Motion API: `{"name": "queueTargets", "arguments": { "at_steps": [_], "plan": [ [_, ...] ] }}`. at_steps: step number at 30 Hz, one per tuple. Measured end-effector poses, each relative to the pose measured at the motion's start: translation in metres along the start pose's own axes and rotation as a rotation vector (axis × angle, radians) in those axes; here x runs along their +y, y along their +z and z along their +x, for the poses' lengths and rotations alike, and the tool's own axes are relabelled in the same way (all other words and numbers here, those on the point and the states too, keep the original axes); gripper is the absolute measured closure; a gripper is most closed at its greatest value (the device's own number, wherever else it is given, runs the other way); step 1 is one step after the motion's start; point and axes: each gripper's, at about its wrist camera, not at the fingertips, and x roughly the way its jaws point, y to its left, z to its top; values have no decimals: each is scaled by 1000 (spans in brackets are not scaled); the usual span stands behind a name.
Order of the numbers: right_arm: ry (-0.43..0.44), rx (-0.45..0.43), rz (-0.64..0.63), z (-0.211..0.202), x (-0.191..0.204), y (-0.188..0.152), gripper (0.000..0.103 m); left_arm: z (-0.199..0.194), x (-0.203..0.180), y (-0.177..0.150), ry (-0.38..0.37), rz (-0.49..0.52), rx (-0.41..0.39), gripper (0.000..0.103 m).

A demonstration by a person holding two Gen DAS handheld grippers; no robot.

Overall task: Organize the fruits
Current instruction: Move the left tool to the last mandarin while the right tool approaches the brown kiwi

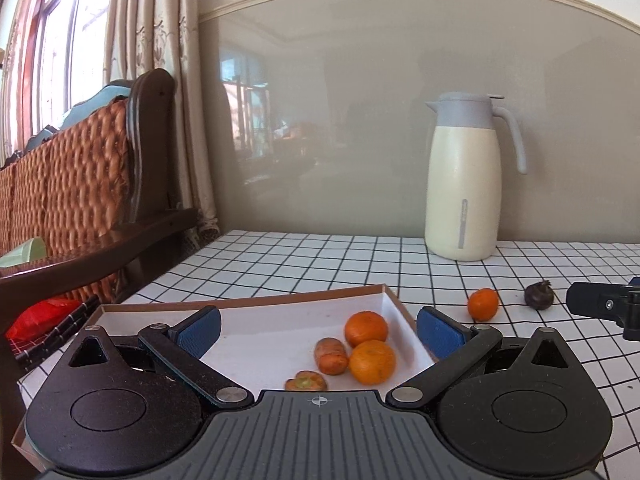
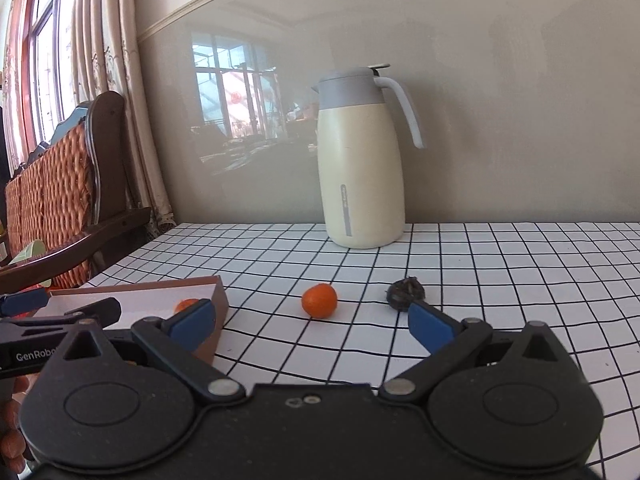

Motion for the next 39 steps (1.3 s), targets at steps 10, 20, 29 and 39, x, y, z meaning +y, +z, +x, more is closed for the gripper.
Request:
{"name": "queueTargets", "arguments": {
  "at_steps": [10,20,29,39],
  "plan": [
    [-115,68,71,-3,-50,-2,6,7,-62,-1,-145,53,32,0],
    [-195,89,102,-6,-85,-8,6,18,-108,-5,-240,52,97,0],
    [-222,105,92,3,-100,-11,10,43,-128,-9,-227,48,155,0],
    [-142,142,113,34,-104,-9,31,74,-139,-4,-215,47,170,3]
  ]
}}
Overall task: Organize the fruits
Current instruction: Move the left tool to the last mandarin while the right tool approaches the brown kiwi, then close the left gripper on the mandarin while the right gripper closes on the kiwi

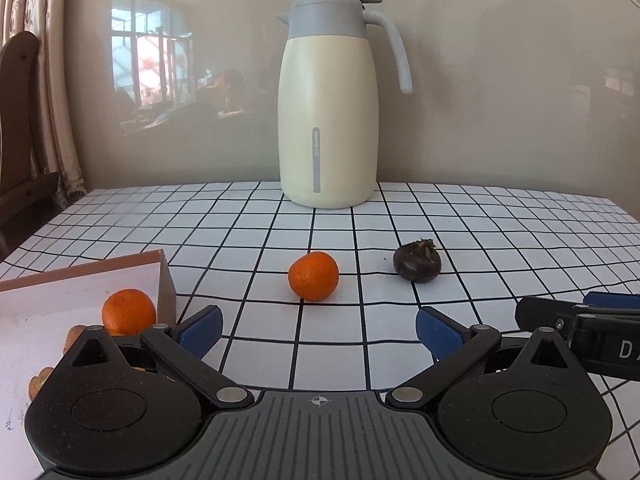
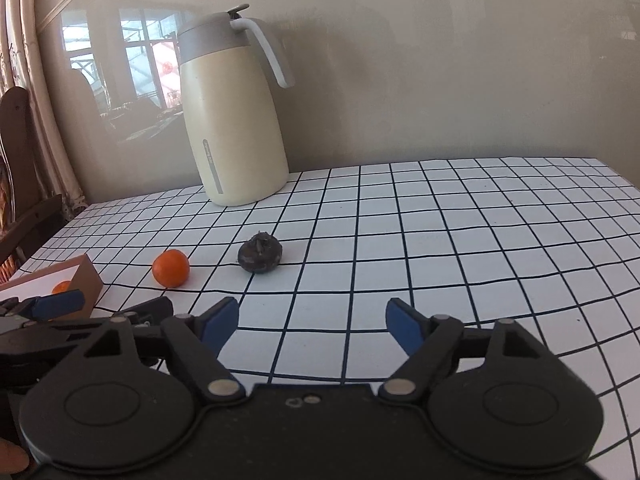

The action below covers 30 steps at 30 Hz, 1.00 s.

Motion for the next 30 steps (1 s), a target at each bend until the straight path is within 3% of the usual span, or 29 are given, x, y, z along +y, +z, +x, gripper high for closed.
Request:
{"name": "queueTargets", "arguments": {
  "at_steps": [3,6,11,14,21,30],
  "plan": [
    [32,13,21,13,-2,5,34,10,4,5,1,-20,11,16],
    [47,20,9,27,-1,14,43,22,8,9,-6,-50,27,20],
    [90,37,21,48,3,24,47,40,9,16,-6,-47,32,24],
    [97,45,-20,61,13,31,62,46,8,19,-7,-54,36,31],
    [116,84,-27,84,13,41,62,57,14,17,18,-107,55,31],
    [157,114,-43,103,24,43,61,66,-2,16,18,-48,54,31]
  ]
}}
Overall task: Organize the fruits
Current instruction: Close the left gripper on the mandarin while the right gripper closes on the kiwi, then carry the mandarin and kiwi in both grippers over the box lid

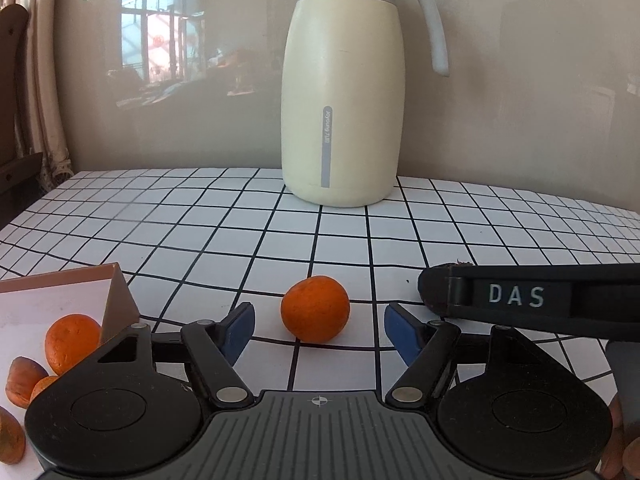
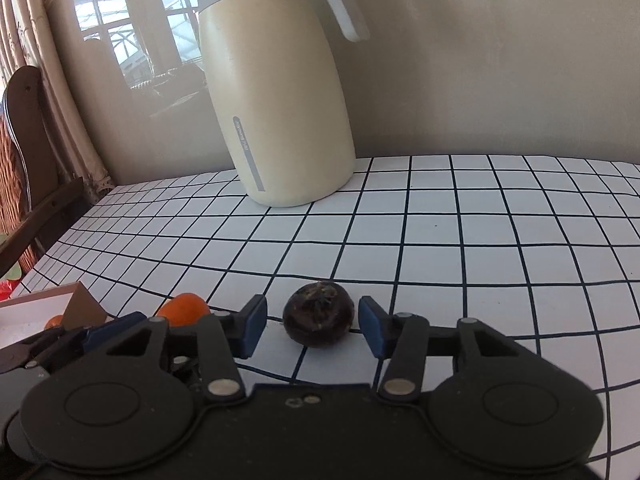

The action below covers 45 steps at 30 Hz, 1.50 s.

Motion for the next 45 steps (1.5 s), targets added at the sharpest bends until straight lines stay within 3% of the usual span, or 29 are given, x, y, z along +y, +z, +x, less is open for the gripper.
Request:
{"name": "queueTargets", "arguments": {
  "at_steps": [9,10,12,14,24,28,45],
  "plan": [
    [-22,21,41,15,-4,2,69,9,-1,4,17,19,0,31],
    [-26,21,30,15,-2,2,69,10,-2,5,15,19,1,35],
    [-29,18,27,16,-2,2,70,13,-1,6,11,7,12,57],
    [-35,12,26,15,-2,1,70,16,2,7,-3,-10,26,63],
    [-49,23,21,12,-4,0,70,19,2,6,-23,-7,36,65],
    [-68,-13,41,1,-8,-5,70,11,3,3,-22,2,10,65],
    [-86,28,13,-41,-8,-33,70,-32,-6,-25,-77,74,38,65]
  ]
}}
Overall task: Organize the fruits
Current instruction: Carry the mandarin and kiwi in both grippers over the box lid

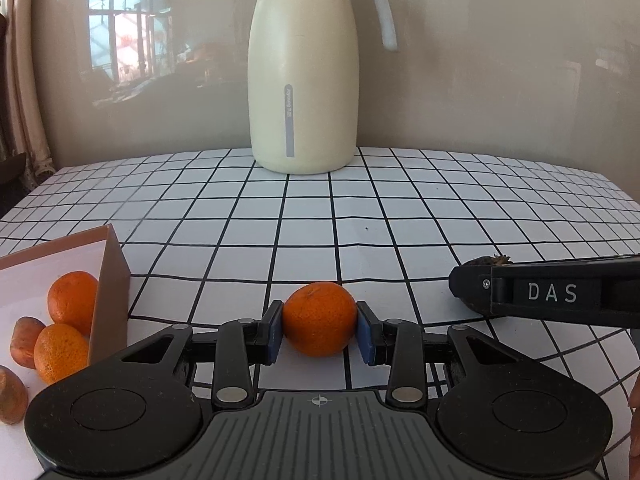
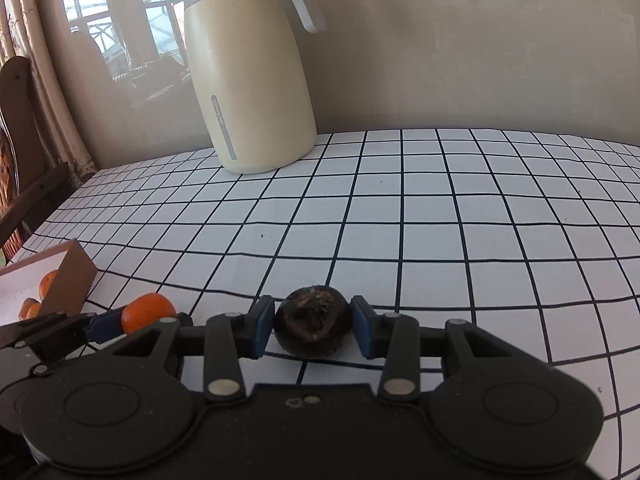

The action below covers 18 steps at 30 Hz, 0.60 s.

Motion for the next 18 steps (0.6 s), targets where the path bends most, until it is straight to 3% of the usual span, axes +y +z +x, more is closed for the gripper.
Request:
{"name": "queueTargets", "arguments": {
  "at_steps": [11,18],
  "plan": [
    [-31,-22,-52,0,9,-7,70,-1,1,0,-2,-9,1,65],
    [-26,-79,-62,-20,13,-5,70,-25,3,-4,-18,-5,-60,65]
  ]
}}
